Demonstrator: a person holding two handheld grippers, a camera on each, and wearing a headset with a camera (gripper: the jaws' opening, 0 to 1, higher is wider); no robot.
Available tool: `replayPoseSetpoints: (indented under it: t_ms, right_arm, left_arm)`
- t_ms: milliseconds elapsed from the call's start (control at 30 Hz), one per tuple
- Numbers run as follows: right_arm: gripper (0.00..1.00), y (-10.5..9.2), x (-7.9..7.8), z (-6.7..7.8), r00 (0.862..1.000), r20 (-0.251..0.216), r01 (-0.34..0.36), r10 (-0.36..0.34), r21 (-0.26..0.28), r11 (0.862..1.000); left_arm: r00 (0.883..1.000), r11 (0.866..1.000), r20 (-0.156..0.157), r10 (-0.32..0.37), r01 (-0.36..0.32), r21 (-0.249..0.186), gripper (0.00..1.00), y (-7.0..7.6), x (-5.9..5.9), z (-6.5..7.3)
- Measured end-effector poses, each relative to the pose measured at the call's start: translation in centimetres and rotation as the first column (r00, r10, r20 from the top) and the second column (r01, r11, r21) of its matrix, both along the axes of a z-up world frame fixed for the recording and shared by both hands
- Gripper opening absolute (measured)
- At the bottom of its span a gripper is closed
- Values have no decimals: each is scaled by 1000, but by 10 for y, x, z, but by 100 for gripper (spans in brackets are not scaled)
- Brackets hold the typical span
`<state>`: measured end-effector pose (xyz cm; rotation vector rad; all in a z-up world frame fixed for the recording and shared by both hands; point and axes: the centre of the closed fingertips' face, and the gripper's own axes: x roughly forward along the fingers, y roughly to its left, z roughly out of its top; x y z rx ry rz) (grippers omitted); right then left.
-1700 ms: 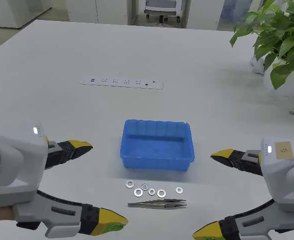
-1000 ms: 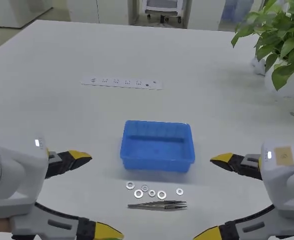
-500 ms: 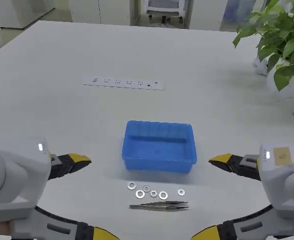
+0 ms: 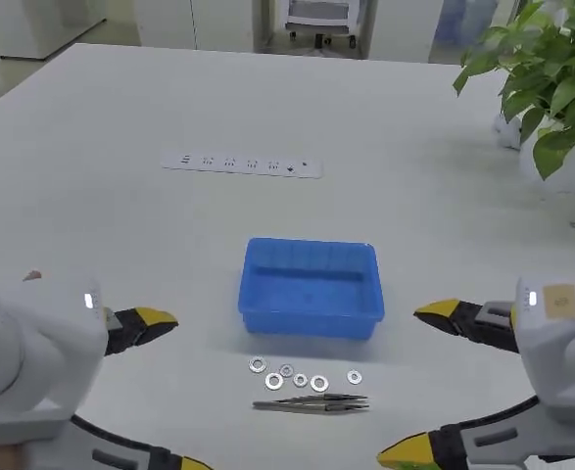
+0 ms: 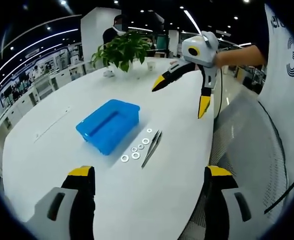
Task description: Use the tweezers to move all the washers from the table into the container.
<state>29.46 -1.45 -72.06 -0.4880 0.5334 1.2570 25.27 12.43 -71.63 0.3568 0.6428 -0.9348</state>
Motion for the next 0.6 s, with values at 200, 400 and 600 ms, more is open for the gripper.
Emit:
replayPoseSetpoints:
  t_ms: [200, 400, 600]
  right_arm:
    - [87, -2, -1, -2, 1000, 8, -1, 1, -13, 1000]
    - [87, -6, 4, 0, 1000, 9, 9, -9, -13, 1000]
    - [88, -9, 1, -1, 1000, 3, -1, 1, -14, 1000]
  left_arm:
    - [1000, 1000, -18, 6, -6, -4, 95, 0, -6, -6]
    - [1000, 1000, -16, 0, 0, -18, 95, -6, -7, -7]
    - [1000, 998, -5, 29, -29, -47, 95, -1, 2, -1]
